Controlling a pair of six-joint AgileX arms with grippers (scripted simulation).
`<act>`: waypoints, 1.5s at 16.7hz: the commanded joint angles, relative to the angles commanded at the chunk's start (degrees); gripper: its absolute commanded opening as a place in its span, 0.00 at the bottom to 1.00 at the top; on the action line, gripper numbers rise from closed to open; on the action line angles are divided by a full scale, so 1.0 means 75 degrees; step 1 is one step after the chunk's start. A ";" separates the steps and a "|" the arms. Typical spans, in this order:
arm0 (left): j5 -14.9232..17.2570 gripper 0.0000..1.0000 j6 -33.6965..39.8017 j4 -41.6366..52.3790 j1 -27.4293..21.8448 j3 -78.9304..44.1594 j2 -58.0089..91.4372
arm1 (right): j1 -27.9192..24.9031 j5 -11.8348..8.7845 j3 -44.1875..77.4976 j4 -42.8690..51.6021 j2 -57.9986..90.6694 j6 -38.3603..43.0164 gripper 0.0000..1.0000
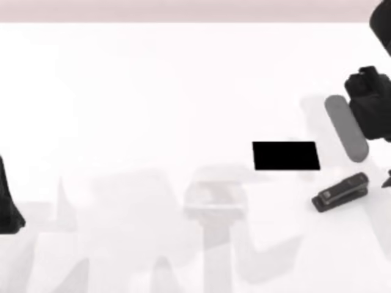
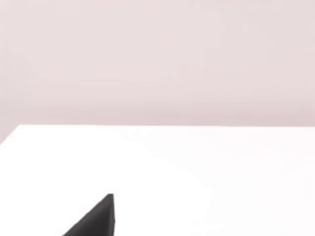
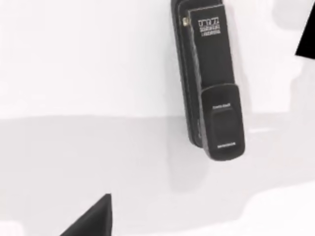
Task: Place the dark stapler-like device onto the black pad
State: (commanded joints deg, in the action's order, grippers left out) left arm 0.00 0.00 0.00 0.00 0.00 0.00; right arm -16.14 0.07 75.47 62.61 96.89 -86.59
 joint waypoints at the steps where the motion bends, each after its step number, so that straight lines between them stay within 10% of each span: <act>1: 0.0000 1.00 0.0000 0.0000 0.0000 0.0000 0.0000 | -0.0061 -0.0001 0.0305 0.0228 0.0353 -0.0326 1.00; 12: 0.0000 1.00 0.0000 0.0000 0.0000 0.0000 0.0000 | -0.0164 -0.0002 0.0849 0.0570 0.1136 -0.1042 1.00; 25: 0.0000 1.00 0.0000 0.0000 0.0000 0.0000 0.0000 | -0.0210 0.0003 -0.0959 -0.2170 0.2063 -0.1009 1.00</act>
State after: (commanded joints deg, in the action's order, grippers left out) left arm 0.00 0.00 0.00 0.00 0.00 0.00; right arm -17.72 0.09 68.27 46.34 112.37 -94.15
